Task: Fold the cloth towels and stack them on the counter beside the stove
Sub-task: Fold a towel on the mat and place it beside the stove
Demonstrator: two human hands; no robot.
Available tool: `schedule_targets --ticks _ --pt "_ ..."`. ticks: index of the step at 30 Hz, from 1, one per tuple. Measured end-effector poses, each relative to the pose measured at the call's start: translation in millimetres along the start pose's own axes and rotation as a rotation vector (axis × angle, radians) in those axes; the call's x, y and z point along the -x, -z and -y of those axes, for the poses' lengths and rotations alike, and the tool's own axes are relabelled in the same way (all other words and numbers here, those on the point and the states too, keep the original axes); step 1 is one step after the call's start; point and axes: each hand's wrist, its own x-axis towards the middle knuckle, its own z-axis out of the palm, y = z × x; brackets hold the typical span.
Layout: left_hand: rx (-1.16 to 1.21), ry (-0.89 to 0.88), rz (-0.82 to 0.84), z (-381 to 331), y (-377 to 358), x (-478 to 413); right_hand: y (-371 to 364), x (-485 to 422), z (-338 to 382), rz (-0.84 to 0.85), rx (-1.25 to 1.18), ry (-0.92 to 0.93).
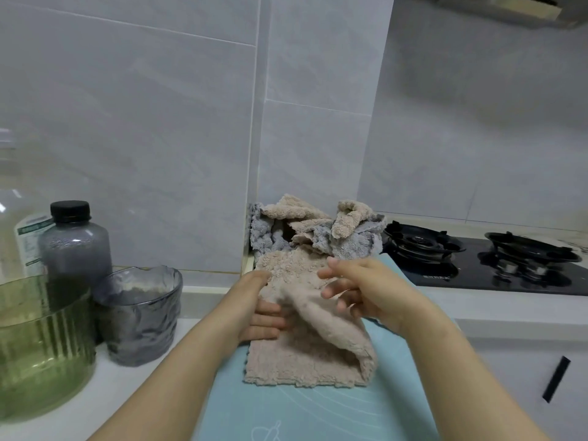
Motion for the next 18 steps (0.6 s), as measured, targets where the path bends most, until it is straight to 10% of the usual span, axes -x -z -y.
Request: schedule_targets --ticks 6,18 --pt "-0.372 -0.147 0.036 14.0 0.2 -5.8 -10.2 -8.3 -47.0 -0.516 -0.081 0.198" --pt "-0.512 -0.228 -0.153 11.4 6.6 -8.1 -14.1 0.3 -55.6 -0.429 0.103 0.198"
